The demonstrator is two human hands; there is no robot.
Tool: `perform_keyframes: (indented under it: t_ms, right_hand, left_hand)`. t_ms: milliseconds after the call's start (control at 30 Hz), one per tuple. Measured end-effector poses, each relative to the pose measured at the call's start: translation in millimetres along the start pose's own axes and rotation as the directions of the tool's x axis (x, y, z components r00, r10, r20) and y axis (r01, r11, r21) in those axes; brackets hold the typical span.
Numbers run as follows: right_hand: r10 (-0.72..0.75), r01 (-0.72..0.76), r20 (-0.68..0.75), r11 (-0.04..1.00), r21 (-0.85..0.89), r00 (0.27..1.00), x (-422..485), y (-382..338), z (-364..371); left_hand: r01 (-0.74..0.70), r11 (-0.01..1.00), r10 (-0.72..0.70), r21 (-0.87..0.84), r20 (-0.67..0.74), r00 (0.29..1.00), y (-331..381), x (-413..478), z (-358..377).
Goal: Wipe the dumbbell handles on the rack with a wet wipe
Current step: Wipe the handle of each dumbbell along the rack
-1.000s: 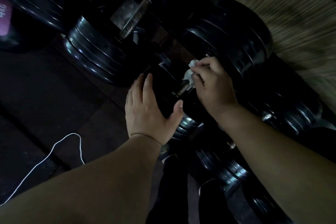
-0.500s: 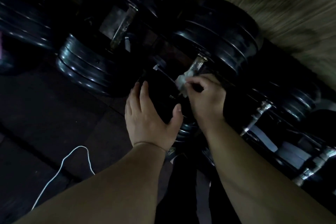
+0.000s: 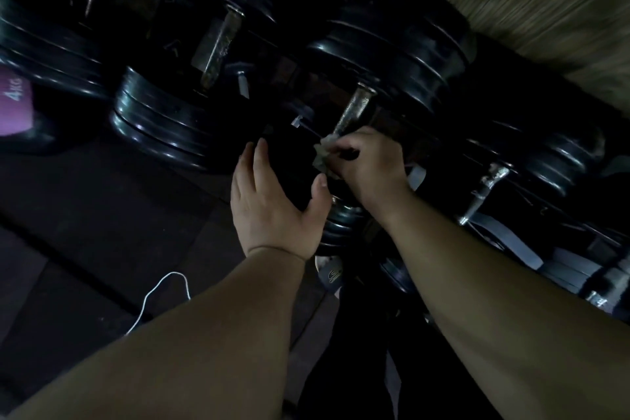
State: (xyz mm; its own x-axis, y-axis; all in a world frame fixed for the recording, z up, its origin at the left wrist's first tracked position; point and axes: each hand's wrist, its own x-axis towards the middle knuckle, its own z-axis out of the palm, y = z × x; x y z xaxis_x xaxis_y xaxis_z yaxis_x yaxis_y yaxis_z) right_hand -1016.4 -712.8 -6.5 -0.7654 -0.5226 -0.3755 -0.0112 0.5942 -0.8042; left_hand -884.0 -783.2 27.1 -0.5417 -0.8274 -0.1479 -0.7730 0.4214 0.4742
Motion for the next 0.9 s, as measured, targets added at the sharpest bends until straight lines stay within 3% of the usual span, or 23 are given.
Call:
perform_keyframes:
  t_ms: [200,500,700,900]
  right_hand:
    - [-0.142,0.151,0.102,0.984,-0.089,0.985,-14,-22,-42]
    - [-0.242,0.317,0.306,0.921,-0.228,0.921,-82,-74,-141]
    - [-0.352,0.419,0.296,0.885,-0.205,0.888,-147,-109,-198]
    - [-0.396,0.464,0.303,0.863,-0.199,0.867,-192,-137,-224]
  left_hand:
    - [0.037,0.999,-0.037,0.008,0.004,0.999,7,1,-7]
    - [0.177,0.979,-0.152,-0.097,0.222,0.963,35,-41,-100]
    - [0.189,0.976,-0.141,-0.110,0.343,0.929,55,-116,-183]
    - [0.189,0.970,-0.130,-0.154,0.327,0.936,61,-167,-229]
